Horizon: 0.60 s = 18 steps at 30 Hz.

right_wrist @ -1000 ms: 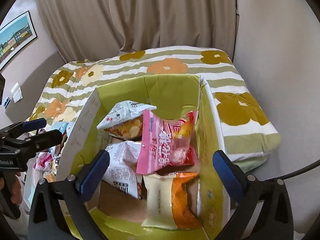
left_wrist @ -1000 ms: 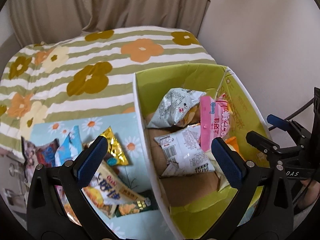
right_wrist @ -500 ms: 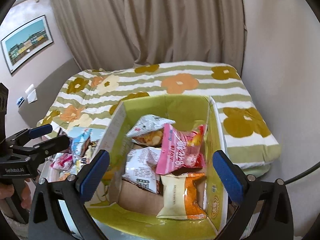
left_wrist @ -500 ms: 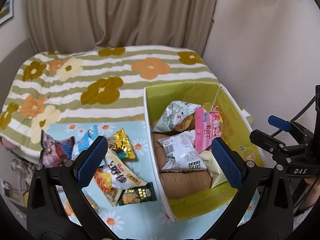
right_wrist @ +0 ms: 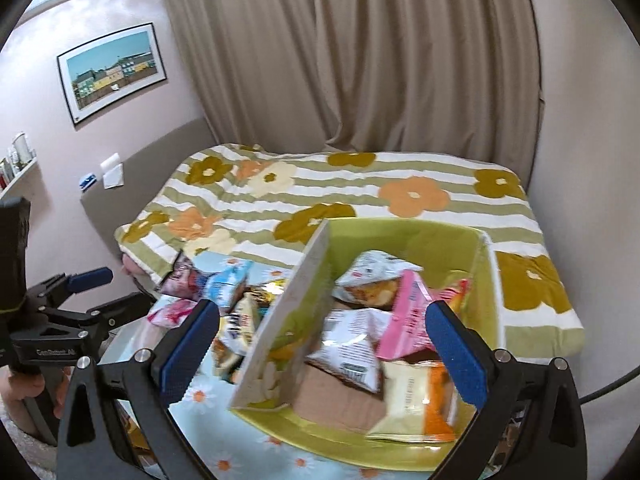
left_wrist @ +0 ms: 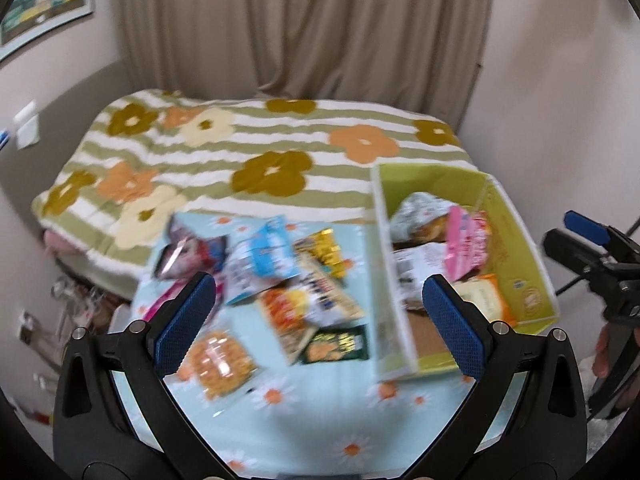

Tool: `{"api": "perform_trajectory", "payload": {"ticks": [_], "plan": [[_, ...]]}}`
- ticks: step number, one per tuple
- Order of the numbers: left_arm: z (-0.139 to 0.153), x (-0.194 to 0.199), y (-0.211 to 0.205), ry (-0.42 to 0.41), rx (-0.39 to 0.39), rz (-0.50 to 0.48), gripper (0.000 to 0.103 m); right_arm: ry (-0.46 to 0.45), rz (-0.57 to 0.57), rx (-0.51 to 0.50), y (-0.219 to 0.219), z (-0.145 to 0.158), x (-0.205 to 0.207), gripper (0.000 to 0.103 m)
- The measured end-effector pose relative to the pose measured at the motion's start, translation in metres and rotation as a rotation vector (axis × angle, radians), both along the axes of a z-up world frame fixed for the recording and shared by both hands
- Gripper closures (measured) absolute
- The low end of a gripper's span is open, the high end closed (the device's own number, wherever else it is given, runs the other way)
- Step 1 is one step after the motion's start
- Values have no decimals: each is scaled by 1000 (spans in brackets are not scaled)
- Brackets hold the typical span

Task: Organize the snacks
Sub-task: 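Grasp the pink-white pack with the left tool while the right tool grasps the waffle pack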

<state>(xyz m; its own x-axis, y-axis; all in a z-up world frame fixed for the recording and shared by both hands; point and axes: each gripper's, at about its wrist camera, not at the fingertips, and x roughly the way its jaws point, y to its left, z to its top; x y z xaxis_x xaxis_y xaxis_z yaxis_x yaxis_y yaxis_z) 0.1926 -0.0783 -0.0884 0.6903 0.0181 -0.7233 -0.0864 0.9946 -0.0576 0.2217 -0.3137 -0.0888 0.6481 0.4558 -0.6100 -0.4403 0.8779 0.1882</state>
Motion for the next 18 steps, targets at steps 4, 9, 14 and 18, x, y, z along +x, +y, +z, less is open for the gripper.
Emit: {"api": "perform_trajectory", "payload": {"ticks": [4,9,14,18], "plan": [[-9,-20,46,20,-5,85,1,-6,43,-3,34,-4,-11,0],[-30,-35,112,78,-44,161,1,27,68,-12,81,-17,-19,0],[-49,-45,160,137,-48,179,1,77,99,-36,137,-36,-27,0],[-70,-50,198,189,-79,161,1,125,127,-69,180,-58,-32,0]]}}
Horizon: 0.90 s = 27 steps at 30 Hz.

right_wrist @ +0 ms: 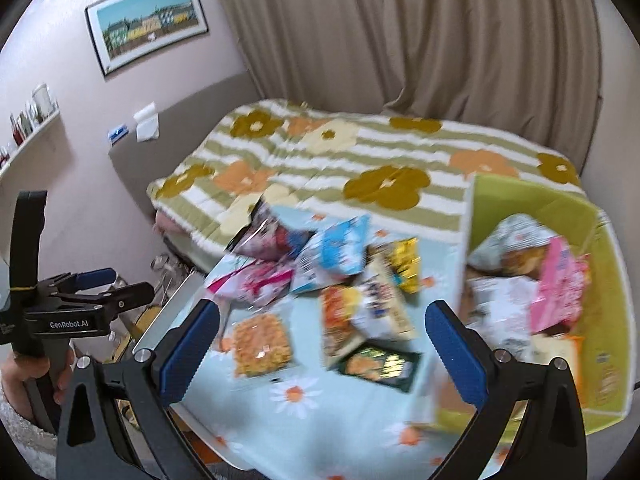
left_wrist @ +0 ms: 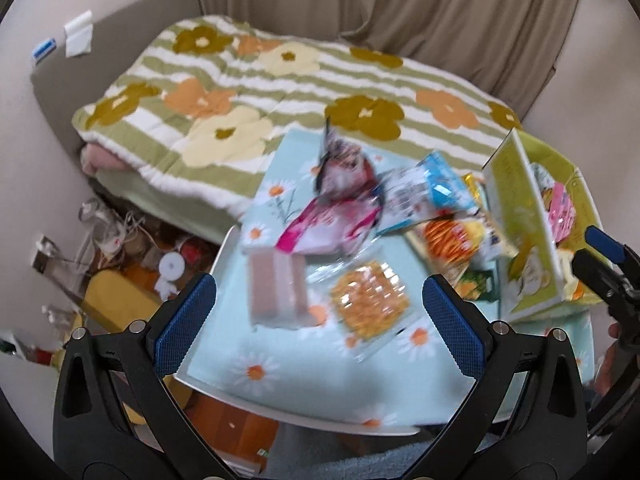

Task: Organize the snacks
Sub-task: 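Grasp the pink-white pack with the left tool while the right tool grasps the waffle pack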

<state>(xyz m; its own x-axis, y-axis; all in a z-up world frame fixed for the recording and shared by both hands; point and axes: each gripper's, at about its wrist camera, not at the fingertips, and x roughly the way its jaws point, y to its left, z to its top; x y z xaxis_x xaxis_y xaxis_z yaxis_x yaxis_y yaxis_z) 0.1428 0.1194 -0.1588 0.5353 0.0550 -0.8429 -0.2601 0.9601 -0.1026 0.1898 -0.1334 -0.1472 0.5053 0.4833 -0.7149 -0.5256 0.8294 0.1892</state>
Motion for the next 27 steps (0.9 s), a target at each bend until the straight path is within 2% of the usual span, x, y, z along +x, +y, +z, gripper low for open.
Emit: {"api": "perform_trajectory", "payload": {"ticks": [6,10,13,19,27], "plan": [[-37,9,29,62,-49,-66,1,58,31,-57,51,-39,-8,0],[-69,22,41,111,-79,-128,2,62,69,-146,82,-74,-14,0],[-94,33,42,150,-88,-151,4,99,94,-188,94,-99,-15,0],[-135,49,45,209,-100,-132,4,126,132,-254,109,-134,-7,1],[-161,61,40,273,-44,-103,11,155,192,-262,120,-160,8,1]]}}
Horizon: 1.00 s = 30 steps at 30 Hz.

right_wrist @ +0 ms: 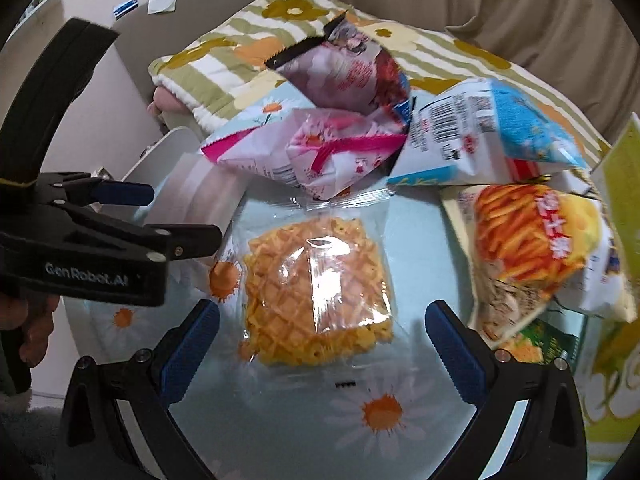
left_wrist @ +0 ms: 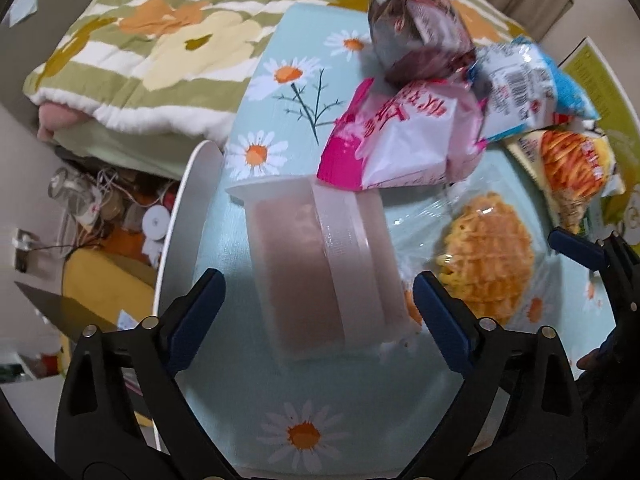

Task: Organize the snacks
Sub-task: 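Grasp the pink-white pack with the left tool while the right tool grasps the waffle pack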

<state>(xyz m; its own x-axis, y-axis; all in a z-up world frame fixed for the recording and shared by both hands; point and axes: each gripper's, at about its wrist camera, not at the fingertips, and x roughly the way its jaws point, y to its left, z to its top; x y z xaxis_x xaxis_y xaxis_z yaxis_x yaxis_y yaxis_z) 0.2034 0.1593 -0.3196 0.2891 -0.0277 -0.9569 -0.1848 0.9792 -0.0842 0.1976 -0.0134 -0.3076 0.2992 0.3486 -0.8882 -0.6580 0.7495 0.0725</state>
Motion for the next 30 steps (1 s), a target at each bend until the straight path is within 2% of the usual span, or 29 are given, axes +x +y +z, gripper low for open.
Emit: {"api": "perform_trajectory", "payload": {"ticks": [5,8,12,14,16,26,30], "plan": [[-10,4,-1,37,17,21,13,17,14,-9,2,-7,7,0],[-11,7,-2,37,40,23,13,26,16,-2,3,-9,11,0],[-11,9,-4,27,70,14,19,29,25,3,5,-13,14,1],[-9,9,-5,20,71,4,25,30,26,0,7,-14,13,1],[-6,9,-8,14,70,-17,36,28,26,-2,11,-15,13,1],[-4,2,0,10,22,-21,39,11,30,-41,23,-18,15,1],[-3,-6,0,19,7,-20,39,9,35,-43,27,-19,14,8]]}}
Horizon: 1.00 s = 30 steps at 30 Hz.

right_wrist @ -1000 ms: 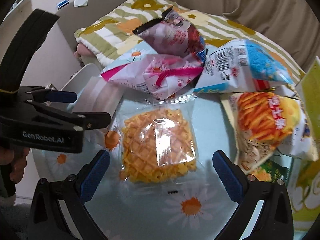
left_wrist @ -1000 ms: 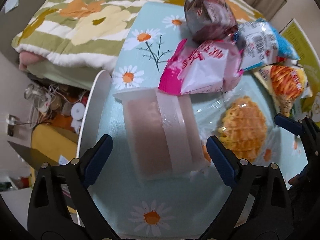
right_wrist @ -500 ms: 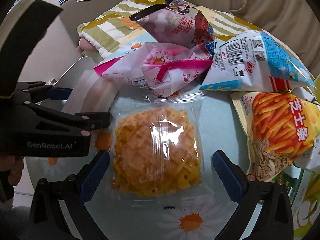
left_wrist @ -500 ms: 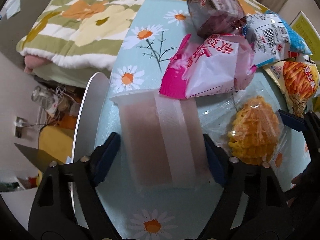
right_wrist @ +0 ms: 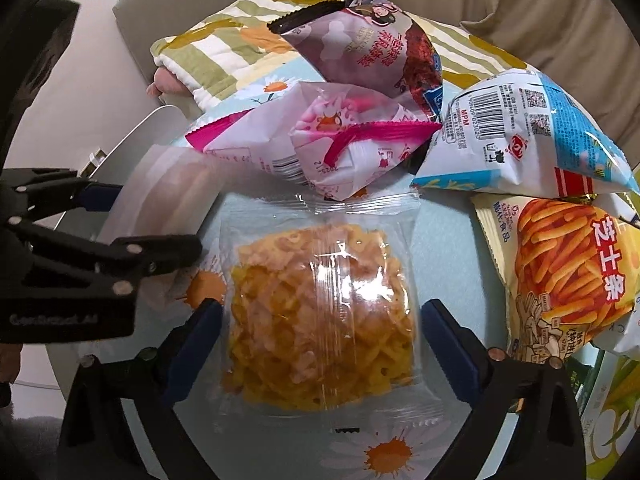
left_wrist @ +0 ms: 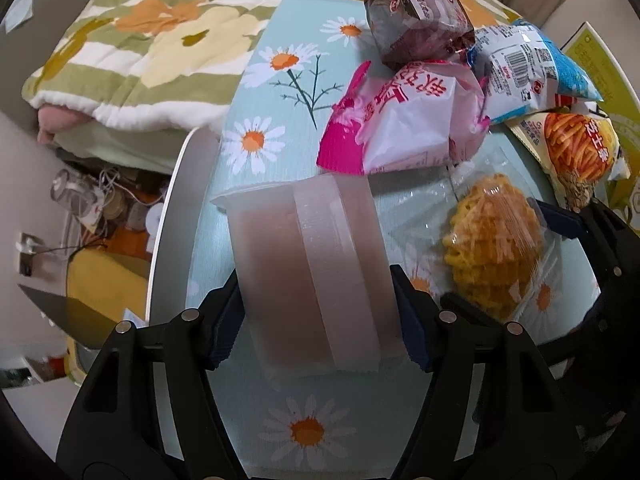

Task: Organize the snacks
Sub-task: 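Grasp the pink-white pack with the left tool while the right tool grasps the waffle pack, then carry both packs over the yellow box and open both tools to drop them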

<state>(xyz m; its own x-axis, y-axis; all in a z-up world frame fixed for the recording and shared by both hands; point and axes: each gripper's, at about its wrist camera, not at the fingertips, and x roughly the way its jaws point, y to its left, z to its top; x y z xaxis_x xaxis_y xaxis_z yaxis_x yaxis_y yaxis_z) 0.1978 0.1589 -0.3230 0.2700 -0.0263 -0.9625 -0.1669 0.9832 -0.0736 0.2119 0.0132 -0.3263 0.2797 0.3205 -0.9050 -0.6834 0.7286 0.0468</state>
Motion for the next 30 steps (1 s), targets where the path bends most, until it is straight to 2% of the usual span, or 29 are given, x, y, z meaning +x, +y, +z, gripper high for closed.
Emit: {"api": "perform_trajectory", "payload": {"ticks": [4,7,12,17,24,30], "plan": [[2,-9,-1,5,-17,-1,39,-16,8,-5,4,2,-2,21],[6,-17,-3,0,-28,-3,40,-18,-3,7,3,3,-2,26],[17,-28,-4,-18,-36,-13,40,-21,-43,24,-6,9,-6,28],[35,-38,-3,-54,-54,-27,40,-58,-93,41,-17,30,-15,28],[83,-46,-10,-165,-97,-85,40,-87,-185,93,-43,75,-32,28],[141,-38,-34,-298,-135,-189,40,-135,-308,160,-79,125,-39,28]]}}
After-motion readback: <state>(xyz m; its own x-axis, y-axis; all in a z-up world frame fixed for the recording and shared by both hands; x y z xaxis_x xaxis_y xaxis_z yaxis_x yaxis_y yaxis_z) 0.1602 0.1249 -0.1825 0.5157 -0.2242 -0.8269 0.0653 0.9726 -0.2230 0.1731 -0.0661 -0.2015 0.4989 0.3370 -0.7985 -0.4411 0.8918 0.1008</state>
